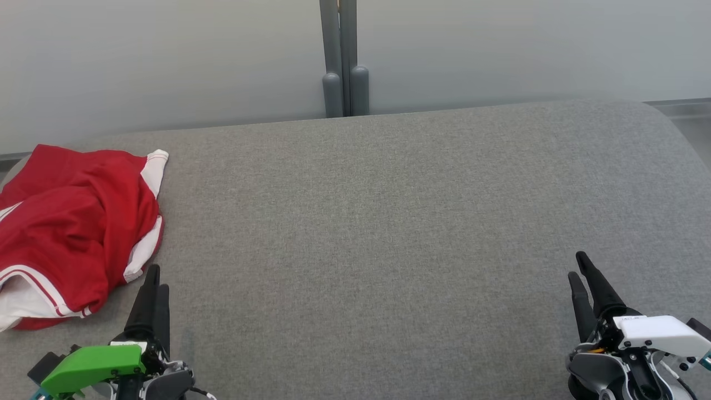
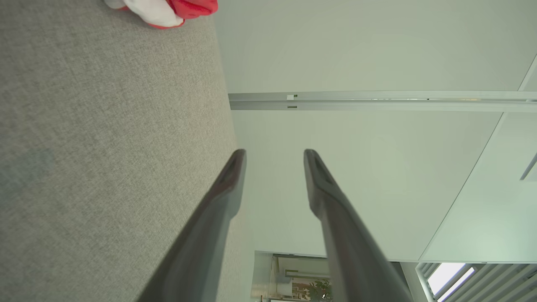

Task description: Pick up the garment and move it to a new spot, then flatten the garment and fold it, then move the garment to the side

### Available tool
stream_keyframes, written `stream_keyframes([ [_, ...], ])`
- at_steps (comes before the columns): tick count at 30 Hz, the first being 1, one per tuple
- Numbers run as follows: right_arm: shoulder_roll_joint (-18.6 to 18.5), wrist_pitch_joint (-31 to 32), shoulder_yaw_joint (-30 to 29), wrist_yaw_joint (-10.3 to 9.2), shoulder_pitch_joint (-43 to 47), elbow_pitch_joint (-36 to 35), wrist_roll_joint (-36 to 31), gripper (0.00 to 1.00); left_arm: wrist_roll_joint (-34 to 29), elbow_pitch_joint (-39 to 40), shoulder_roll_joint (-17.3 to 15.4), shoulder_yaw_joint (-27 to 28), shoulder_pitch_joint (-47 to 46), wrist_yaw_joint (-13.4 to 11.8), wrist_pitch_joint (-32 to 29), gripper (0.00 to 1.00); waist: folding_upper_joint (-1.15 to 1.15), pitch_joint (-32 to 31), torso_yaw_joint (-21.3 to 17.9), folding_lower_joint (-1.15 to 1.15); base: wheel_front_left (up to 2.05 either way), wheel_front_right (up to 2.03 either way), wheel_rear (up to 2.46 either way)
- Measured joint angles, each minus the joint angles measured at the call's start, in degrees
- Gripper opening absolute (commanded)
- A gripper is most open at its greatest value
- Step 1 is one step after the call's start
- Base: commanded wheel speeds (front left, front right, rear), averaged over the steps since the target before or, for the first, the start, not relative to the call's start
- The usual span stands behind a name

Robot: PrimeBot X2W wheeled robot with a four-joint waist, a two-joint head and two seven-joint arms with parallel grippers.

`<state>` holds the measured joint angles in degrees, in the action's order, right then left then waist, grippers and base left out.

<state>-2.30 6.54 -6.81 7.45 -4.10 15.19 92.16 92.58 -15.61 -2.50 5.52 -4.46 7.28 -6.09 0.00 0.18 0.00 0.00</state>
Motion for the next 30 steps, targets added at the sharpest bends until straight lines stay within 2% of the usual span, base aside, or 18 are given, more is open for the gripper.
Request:
stream_keyframes([
  [12, -0.02, -3.27, 1.46, 0.0, 0.86, -1.09, -3.16, 1.0, -1.2, 0.4, 0.03, -2.81, 0.51, 0.0, 3.26, 1.0, 0.0, -0.01, 0.02, 0.0, 0.0, 0.0, 0.0],
  [19, -0.03, -5.15, 1.75, 0.0, 1.2, -2.6, -11.0, 1.0, -5.2, 0.49, 0.02, -4.13, 0.69, 0.0, 5.11, 1.0, 0.0, -0.01, 0.04, 0.0, 0.0, 0.0, 0.0],
  [29, -0.07, -7.46, 2.41, 0.0, 1.55, -5.65, -26.47, 1.0, -15.44, 1.19, 0.01, -5.46, 0.99, -0.03, 7.3, 1.0, 0.0, -0.1, 0.11, 0.0, 0.0, 0.0, 0.0],
  [30, -0.07, -7.46, 2.41, 0.0, 1.55, -5.65, -26.47, 1.0, -15.44, 1.19, 0.01, -5.46, 0.99, -0.03, 7.3, 1.0, 0.0, -0.1, 0.11, 0.0, 0.0, 0.0, 0.0],
])
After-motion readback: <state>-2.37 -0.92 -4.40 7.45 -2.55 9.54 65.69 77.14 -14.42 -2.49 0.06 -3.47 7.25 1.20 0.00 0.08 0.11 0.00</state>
